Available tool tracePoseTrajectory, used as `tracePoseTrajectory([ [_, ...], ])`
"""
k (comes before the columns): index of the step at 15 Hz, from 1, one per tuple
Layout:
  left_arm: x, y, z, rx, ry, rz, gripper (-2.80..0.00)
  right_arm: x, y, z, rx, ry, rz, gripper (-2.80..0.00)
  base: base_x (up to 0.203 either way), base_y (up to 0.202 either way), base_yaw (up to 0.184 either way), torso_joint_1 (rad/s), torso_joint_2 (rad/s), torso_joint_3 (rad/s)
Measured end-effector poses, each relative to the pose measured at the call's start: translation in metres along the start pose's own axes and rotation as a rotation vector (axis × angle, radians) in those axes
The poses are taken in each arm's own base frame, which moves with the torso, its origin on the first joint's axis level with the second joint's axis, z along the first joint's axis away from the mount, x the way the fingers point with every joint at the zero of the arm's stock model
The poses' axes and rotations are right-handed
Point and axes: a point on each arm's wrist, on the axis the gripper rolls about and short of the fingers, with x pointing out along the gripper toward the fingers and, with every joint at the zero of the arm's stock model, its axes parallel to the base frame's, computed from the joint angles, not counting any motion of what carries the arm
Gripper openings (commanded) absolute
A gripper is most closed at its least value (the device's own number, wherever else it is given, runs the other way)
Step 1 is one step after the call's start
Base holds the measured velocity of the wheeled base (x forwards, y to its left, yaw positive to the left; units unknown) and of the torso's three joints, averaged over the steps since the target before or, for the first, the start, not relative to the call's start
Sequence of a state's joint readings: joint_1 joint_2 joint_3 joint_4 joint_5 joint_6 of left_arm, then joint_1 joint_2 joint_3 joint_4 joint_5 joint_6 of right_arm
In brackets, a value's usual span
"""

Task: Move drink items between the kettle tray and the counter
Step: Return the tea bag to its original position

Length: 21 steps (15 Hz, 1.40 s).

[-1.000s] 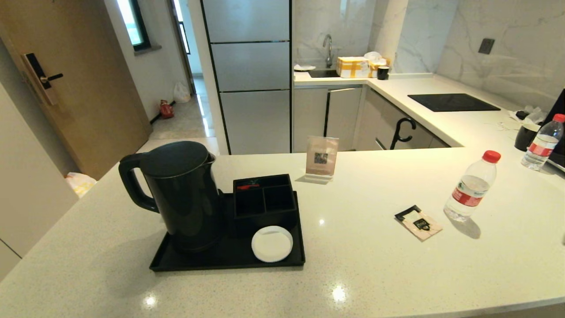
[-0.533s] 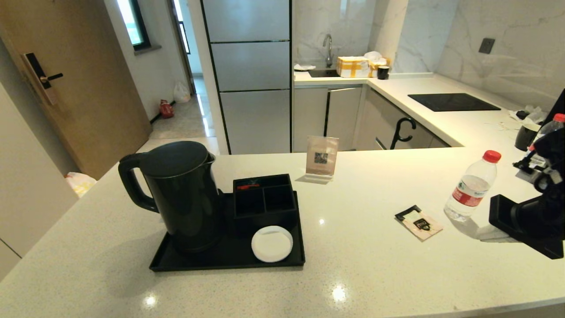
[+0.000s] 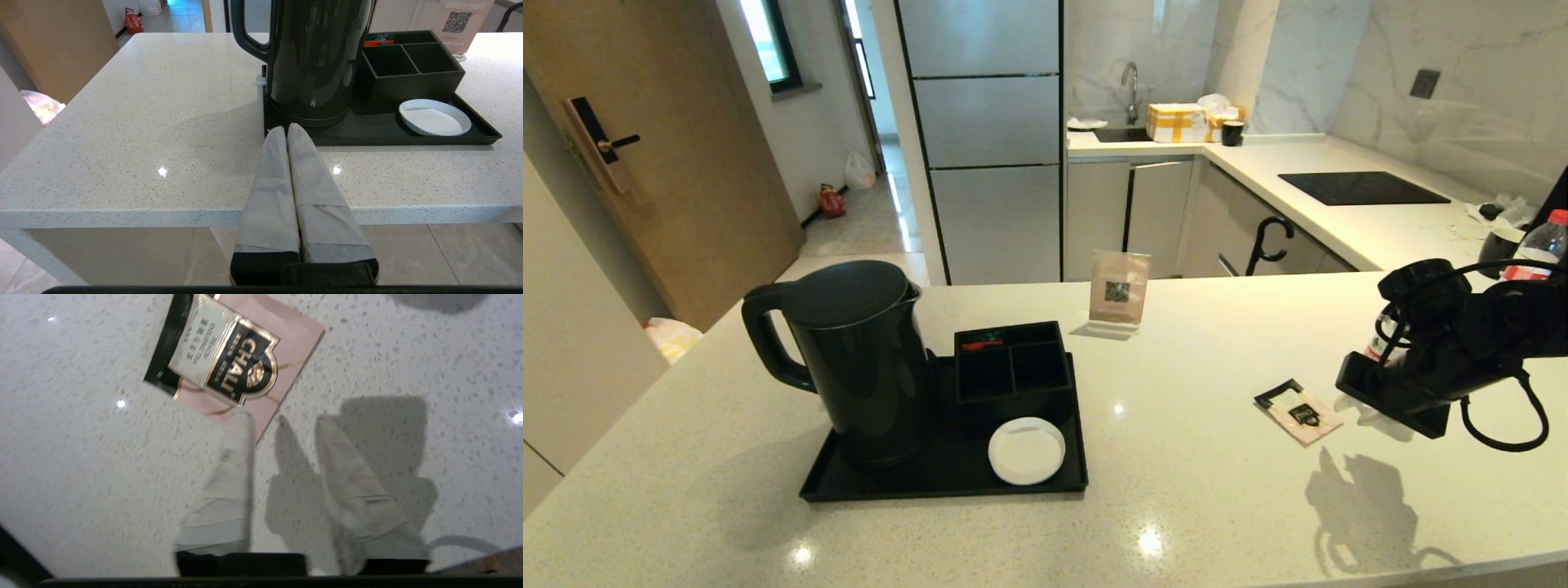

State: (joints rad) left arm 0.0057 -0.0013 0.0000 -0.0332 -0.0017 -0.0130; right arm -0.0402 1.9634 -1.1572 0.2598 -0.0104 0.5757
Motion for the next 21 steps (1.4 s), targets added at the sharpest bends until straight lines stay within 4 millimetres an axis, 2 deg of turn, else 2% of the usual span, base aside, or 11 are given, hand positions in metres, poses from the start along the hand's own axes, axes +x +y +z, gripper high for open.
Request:
tracePoseTrajectory([
  [4, 0.000, 0.000, 0.000, 0.000, 0.000, -0.001, -2.80, 0.024, 0.002, 0.006, 0.003, -0.059, -0.078, 0.00, 0.000, 0.000, 0.000, 0.000, 0.00, 0.000],
  [12, 0.000, 0.000, 0.000, 0.000, 0.000, 0.000, -2.80, 0.053, 0.003, 0.005, -0.002, -0.071, -0.066, 0.00, 0.000, 0.000, 0.000, 0.000, 0.00, 0.000],
  [16, 0.000, 0.000, 0.000, 0.000, 0.000, 0.000, -2.80, 0.060, 0.008, 0.008, -0.017, -0.072, -0.062, 0.00, 0.000, 0.000, 0.000, 0.000, 0.00, 0.000],
  [21, 0.000, 0.000, 0.000, 0.000, 0.000, 0.000, -2.80, 0.065, 0.023, 0.007, -0.043, -0.085, -0.043, 0.00, 0.000, 0.000, 0.000, 0.000, 0.00, 0.000],
])
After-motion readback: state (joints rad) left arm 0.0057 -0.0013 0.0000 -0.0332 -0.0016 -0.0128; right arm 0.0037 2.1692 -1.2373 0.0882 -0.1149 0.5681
